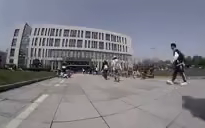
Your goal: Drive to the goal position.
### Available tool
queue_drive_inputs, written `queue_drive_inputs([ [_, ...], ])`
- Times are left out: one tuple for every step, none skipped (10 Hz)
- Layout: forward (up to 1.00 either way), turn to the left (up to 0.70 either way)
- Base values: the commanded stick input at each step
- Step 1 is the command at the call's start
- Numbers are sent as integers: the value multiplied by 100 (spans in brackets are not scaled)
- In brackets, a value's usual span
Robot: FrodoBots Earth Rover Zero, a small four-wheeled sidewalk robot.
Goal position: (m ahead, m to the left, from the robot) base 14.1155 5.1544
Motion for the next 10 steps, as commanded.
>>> queue_drive_inputs([
  [0, 0],
  [0, 0],
  [32, 0],
  [65, 0],
  [100, 0],
  [100, 0],
  [100, 0],
  [100, 0],
  [100, 0],
  [100, 0],
])
